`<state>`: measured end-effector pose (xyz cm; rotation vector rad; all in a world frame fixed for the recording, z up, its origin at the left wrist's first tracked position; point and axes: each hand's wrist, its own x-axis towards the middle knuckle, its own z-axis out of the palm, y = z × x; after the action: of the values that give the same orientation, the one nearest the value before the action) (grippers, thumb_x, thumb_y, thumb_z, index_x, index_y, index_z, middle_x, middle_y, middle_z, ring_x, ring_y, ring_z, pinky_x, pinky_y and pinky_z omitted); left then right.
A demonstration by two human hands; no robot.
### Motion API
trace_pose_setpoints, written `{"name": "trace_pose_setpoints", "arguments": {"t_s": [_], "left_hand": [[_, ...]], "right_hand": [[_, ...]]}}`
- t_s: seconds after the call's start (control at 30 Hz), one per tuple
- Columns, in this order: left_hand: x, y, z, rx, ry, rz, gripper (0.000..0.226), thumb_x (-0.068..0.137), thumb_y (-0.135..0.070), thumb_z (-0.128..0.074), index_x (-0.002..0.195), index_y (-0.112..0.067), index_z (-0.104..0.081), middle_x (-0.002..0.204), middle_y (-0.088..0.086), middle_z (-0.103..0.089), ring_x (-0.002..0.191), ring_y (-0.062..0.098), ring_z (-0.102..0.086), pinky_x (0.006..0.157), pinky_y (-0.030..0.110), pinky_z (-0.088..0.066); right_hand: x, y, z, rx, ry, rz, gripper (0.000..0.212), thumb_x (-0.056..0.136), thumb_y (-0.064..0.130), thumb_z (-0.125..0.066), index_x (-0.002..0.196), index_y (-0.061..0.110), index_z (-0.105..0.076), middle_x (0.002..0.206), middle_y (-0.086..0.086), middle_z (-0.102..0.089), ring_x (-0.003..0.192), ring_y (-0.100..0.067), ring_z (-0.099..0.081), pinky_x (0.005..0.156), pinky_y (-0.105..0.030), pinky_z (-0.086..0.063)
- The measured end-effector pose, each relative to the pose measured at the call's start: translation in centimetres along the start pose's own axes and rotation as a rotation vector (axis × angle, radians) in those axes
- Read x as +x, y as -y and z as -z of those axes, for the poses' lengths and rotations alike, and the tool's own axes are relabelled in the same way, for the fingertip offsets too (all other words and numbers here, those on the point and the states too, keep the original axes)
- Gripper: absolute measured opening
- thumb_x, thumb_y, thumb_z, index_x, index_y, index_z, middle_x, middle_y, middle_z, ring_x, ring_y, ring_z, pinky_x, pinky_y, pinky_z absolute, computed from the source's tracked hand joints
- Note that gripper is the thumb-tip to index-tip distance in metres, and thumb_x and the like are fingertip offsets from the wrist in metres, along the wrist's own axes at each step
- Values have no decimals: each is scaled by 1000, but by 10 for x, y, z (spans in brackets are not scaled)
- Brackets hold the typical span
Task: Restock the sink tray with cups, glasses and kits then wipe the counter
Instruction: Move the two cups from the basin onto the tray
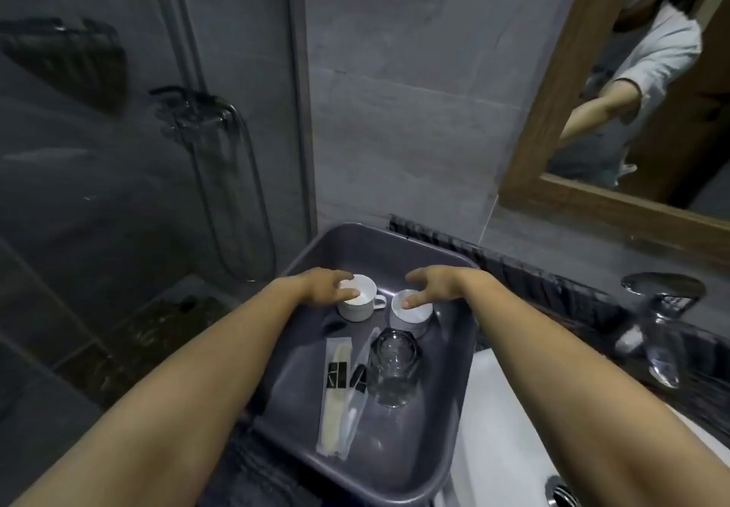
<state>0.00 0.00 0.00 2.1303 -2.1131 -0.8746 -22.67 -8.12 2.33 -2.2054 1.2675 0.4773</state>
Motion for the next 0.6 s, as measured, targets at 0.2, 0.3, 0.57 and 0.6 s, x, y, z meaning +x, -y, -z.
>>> {"name": "trace_pose_setpoints", "arguments": {"t_s": [0.2,0.3,0.57,0.6], "left_hand": [[27,10,-29,-144,-61,-34,73,83,-46,-58,144,-20,-26,157,3,-18,143,19,-19,117,34,-17],[37,14,-38,-195,-114,-56,81,80,-42,-64,145,-17,-22,157,5,-15,144,17,-14,118,31,-14],[55,22,-58,-341,-238,9,101,60,-39,-82,142,-16,-27,150,3,-31,136,18,-32,108,25,-24],[57,23,-60,-379,-259,12,99,57,-40,-83,138,-17,-33,144,3,-38,129,16,-38,105,25,-29]], "right_hand": [[34,-18,-9,-17,35,85,86,70,53,-73,142,22,-36,150,1,-39,138,-24,-37,109,-34,-30],[47,-23,-8,-93,73,140,95,69,51,-75,147,25,-26,155,5,-28,142,-21,-29,115,-39,-29],[62,-28,-16,-177,165,216,108,69,30,-81,151,23,-12,159,4,-14,145,-19,-19,102,-24,-29],[64,-29,-19,-197,155,222,110,68,28,-83,151,21,-11,158,2,-15,145,-20,-20,107,-26,-27]]}}
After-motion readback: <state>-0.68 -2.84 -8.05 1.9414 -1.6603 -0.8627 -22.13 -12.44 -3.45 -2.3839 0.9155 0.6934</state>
